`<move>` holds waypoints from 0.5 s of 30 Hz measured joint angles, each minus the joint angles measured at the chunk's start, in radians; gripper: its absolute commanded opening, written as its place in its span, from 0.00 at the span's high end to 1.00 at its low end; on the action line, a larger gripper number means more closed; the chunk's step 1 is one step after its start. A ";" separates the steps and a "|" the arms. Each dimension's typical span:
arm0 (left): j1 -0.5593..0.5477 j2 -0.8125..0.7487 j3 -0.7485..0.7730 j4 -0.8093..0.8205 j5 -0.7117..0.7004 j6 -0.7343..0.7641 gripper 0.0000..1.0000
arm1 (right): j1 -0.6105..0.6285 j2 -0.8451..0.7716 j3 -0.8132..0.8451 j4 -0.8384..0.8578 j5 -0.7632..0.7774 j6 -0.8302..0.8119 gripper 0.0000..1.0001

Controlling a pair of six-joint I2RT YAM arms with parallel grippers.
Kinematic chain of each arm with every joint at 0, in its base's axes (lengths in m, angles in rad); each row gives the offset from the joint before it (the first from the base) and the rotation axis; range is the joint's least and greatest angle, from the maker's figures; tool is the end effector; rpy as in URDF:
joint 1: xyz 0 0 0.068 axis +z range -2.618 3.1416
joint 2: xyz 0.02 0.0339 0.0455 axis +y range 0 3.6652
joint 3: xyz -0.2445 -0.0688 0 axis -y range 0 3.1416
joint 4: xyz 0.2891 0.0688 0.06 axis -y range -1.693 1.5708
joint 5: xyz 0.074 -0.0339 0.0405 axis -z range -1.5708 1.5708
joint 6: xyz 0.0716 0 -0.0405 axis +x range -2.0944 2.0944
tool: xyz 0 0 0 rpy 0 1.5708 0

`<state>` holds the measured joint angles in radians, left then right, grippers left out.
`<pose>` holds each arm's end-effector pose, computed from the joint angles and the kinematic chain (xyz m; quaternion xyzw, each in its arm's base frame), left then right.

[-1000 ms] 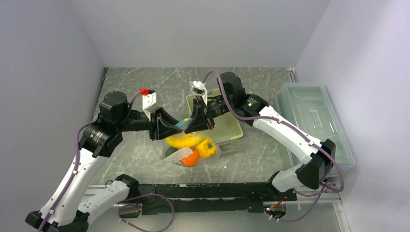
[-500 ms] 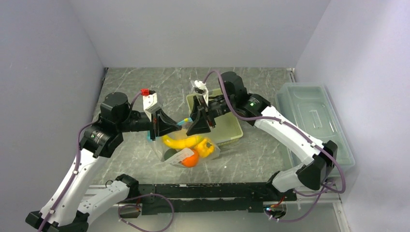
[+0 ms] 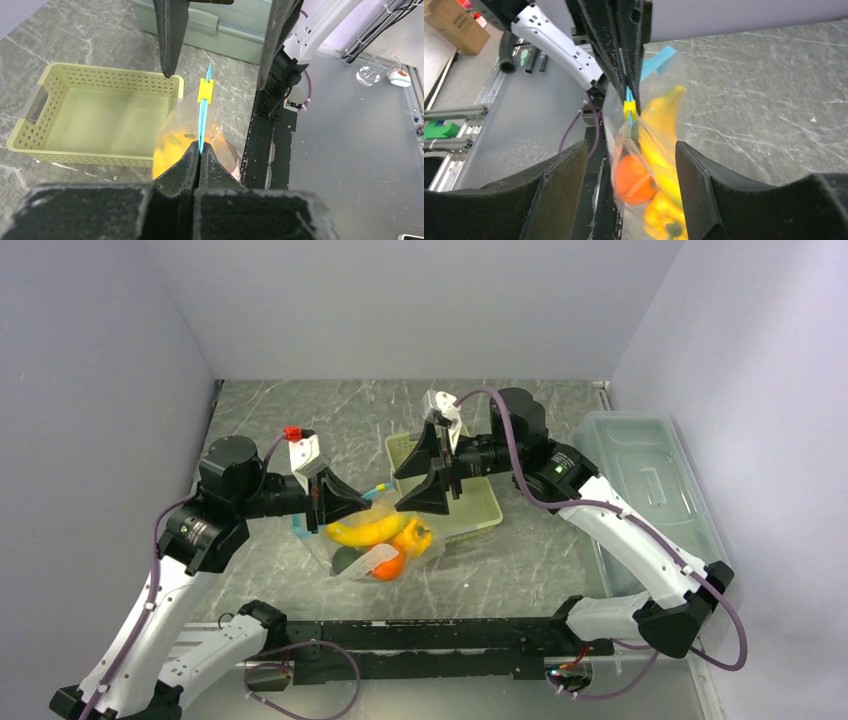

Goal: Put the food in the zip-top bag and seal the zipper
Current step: Zip the zipper food storage bag.

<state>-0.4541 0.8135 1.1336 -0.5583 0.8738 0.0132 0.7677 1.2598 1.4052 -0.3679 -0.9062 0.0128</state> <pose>0.1773 -0.1477 0.4108 0.4193 0.6324 -0.4470 0.4737 0.2039 0.2751 0.4215 -0.5129 0.5523 0.5298 0.3889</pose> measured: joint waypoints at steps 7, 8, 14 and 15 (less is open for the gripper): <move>0.000 -0.003 0.000 -0.003 -0.050 -0.022 1.00 | 0.000 0.019 -0.040 0.011 0.058 0.015 0.33; 0.000 -0.005 0.000 -0.003 -0.058 -0.026 1.00 | 0.001 0.019 -0.051 0.011 0.060 0.015 0.33; 0.000 -0.014 0.021 -0.007 -0.080 -0.034 1.00 | 0.011 0.012 -0.154 0.014 0.077 0.014 0.32; 0.000 -0.015 0.026 -0.007 -0.082 -0.034 1.00 | 0.012 0.010 -0.173 0.016 0.080 0.014 0.32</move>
<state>-0.4541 0.7986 1.1595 -0.5655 0.7914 -0.0208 0.7795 1.2694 1.2320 -0.3515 -0.8265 0.0273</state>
